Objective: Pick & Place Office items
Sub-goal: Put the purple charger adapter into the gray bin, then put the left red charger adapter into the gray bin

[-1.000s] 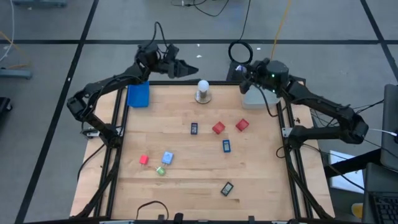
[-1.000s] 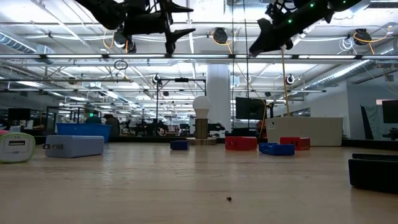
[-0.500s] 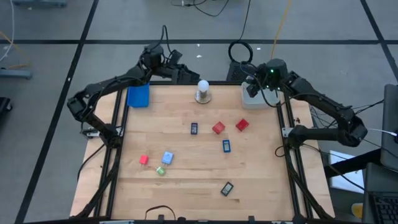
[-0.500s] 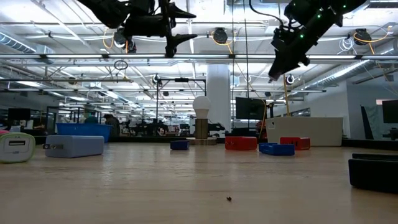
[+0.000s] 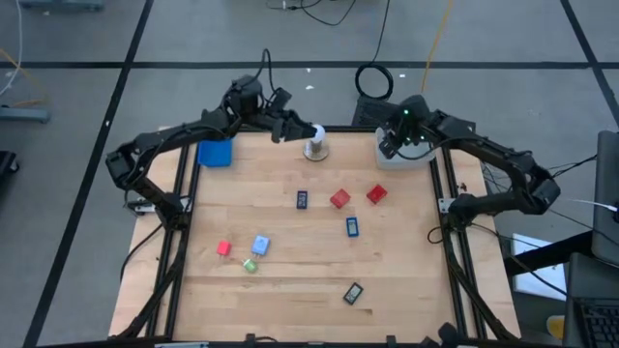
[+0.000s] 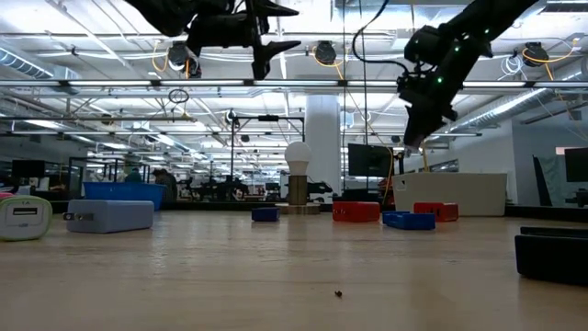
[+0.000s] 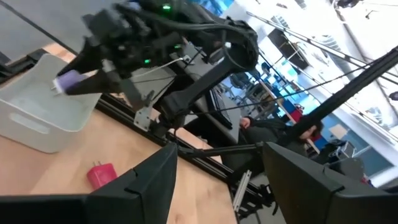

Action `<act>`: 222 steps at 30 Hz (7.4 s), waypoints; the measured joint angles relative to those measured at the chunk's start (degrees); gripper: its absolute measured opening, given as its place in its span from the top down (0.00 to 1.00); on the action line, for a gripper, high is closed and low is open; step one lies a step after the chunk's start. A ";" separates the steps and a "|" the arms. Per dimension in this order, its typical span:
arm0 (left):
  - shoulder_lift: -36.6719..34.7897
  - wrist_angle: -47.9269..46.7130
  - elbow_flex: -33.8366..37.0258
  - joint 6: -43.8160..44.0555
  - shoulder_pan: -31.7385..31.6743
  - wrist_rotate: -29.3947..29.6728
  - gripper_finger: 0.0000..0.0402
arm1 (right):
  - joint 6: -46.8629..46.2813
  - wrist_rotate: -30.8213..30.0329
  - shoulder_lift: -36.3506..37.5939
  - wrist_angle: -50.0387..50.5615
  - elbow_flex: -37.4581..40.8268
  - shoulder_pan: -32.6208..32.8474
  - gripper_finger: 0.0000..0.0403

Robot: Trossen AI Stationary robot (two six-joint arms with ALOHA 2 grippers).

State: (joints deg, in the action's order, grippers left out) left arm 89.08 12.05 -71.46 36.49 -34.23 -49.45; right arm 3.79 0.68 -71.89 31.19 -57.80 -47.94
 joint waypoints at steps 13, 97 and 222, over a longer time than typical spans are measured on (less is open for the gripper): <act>0.00 -0.60 0.02 -1.75 3.67 0.13 0.41 | 0.14 1.05 -3.40 -4.94 4.32 -3.64 0.68; -21.45 -16.63 0.08 -9.01 2.80 18.04 0.41 | -6.55 20.57 21.78 -38.44 9.88 5.33 0.50; -31.98 -36.26 0.02 -11.69 17.54 51.55 0.41 | 17.59 -0.84 -29.28 20.91 -21.43 37.95 0.05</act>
State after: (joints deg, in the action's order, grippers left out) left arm 57.10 -24.21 -71.44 24.80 -16.69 2.10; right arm 21.38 -0.15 -101.16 52.10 -79.23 -9.99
